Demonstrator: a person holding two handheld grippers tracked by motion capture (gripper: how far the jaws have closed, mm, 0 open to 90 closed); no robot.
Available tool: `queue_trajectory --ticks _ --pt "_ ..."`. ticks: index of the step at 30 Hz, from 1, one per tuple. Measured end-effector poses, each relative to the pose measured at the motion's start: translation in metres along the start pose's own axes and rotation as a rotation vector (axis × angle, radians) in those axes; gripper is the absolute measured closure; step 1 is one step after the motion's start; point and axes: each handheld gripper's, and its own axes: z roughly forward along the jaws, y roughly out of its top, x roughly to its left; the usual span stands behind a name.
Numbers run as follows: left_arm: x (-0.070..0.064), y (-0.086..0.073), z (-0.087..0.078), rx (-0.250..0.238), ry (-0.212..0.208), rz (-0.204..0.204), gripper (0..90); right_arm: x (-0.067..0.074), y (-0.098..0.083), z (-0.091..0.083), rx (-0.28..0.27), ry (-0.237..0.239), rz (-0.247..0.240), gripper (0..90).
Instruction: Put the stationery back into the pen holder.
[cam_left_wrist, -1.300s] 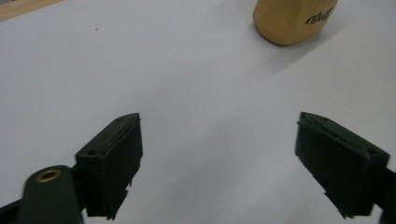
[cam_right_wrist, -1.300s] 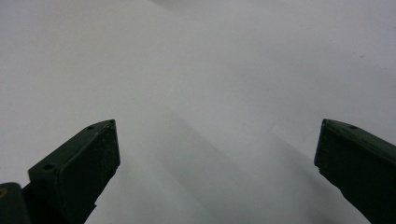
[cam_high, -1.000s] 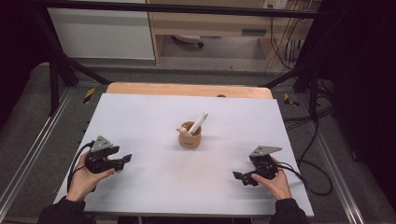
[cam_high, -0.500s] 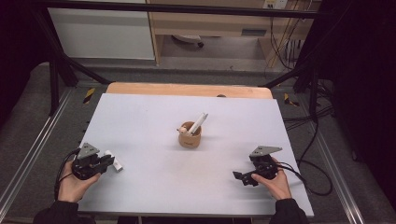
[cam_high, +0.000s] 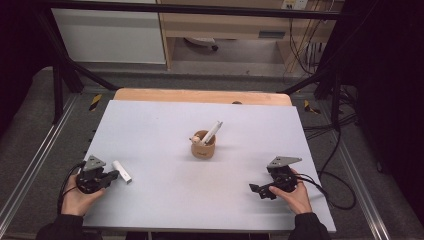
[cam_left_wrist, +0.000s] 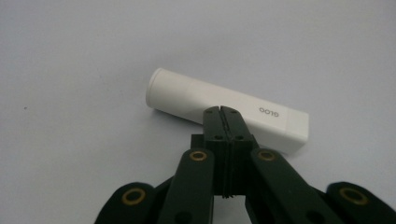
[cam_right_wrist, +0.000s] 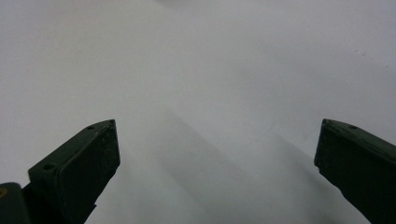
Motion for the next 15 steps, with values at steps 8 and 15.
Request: queue_trajectory --ticks 8,15 --pt "-0.004 0.003 0.007 -0.012 -0.018 0.013 89.4 0.0 0.0 0.0 0.001 0.0 -0.002 0.9" --pt "-0.007 0.007 0.013 -0.021 -0.022 0.025 89.4 0.0 0.0 0.0 0.001 0.0 -0.001 0.9"
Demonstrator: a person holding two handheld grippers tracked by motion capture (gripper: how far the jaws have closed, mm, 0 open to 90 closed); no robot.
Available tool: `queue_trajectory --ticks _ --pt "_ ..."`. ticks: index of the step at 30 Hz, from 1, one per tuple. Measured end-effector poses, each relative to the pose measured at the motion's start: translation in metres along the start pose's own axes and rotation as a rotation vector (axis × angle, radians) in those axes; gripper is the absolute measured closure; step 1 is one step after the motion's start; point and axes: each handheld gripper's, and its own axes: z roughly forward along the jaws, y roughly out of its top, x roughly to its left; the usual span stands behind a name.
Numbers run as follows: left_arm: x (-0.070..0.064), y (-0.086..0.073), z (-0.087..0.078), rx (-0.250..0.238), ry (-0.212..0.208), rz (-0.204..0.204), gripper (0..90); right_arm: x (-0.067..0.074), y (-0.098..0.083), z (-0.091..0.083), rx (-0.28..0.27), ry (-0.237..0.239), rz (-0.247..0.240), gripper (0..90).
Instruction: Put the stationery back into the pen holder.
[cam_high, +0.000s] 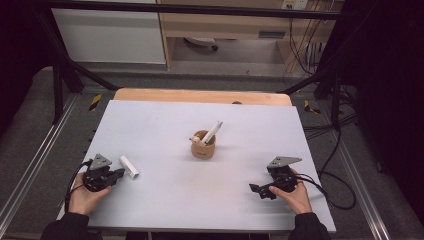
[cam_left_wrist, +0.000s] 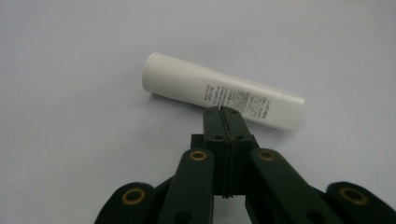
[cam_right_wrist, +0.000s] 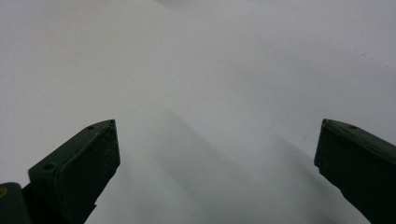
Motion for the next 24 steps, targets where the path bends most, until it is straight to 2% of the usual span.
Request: queue_trajectory --ticks 7,24 --pt "0.005 0.007 0.007 -0.023 -0.007 -0.02 89.5 0.0 0.0 0.001 0.002 -0.001 -0.003 0.9" --pt "-0.006 0.022 0.026 -0.024 -0.026 0.015 89.5 0.0 0.0 0.002 0.008 0.002 0.002 0.9"
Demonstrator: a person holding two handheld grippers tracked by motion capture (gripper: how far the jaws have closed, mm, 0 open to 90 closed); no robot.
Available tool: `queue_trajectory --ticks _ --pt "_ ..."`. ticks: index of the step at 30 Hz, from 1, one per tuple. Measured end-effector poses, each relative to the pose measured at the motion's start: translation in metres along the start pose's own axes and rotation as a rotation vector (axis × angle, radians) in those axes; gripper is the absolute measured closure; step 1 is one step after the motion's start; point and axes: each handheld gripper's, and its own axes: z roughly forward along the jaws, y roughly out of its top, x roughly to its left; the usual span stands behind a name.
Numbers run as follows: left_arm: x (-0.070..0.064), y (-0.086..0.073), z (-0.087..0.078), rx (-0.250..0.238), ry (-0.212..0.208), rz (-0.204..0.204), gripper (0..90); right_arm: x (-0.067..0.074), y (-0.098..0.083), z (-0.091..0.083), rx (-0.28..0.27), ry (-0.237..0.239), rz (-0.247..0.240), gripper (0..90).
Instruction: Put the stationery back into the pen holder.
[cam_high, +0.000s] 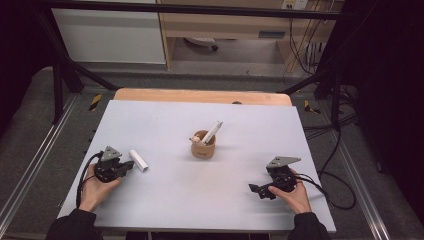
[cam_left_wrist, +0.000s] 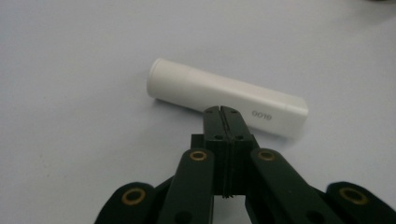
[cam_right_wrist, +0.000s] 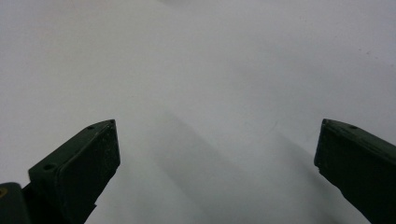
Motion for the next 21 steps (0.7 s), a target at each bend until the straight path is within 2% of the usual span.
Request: queue_trajectory --ticks 14,18,21 --pt "-0.009 0.007 0.006 -0.021 -0.006 0.032 89.5 0.0 0.0 0.0 -0.001 0.001 0.004 0.9" --pt "-0.01 0.006 0.003 -0.023 -0.02 0.036 89.5 0.001 0.001 0.0 -0.013 0.007 0.009 0.9" --pt "-0.012 0.004 -0.003 -0.03 -0.024 0.055 89.3 0.005 0.004 0.001 -0.018 0.001 0.005 0.8"
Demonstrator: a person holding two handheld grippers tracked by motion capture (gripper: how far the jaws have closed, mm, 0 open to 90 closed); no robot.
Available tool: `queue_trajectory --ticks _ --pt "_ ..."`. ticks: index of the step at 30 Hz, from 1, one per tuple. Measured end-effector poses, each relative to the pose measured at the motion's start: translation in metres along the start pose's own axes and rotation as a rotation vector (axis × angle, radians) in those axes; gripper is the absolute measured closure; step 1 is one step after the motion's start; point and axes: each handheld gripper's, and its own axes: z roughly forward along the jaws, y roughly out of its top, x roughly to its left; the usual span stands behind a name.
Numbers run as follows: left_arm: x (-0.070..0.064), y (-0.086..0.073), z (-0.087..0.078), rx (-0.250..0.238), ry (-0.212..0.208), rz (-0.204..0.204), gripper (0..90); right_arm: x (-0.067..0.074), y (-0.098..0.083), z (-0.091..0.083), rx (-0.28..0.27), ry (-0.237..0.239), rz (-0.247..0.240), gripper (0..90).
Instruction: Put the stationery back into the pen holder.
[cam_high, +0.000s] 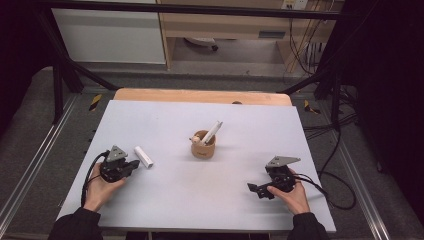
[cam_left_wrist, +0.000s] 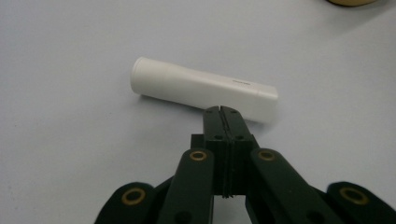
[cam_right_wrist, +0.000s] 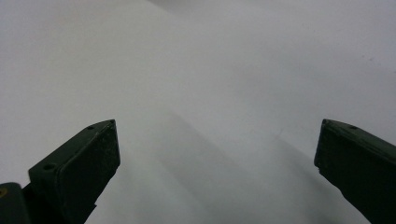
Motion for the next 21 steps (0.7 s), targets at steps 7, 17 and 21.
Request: queue_trajectory --ticks 7,17,21 --pt "0.002 -0.01 -0.015 0.012 -0.018 0.002 83.8 0.016 0.013 0.005 -0.014 -0.023 0.014 0.7" --pt "0.014 -0.019 -0.025 0.008 0.018 -0.015 59.6 0.05 0.037 0.029 0.016 -0.047 -0.009 0.7" --pt "0.016 -0.022 -0.027 0.011 0.01 -0.016 45.6 0.067 0.049 0.04 0.011 -0.041 -0.024 0.8"
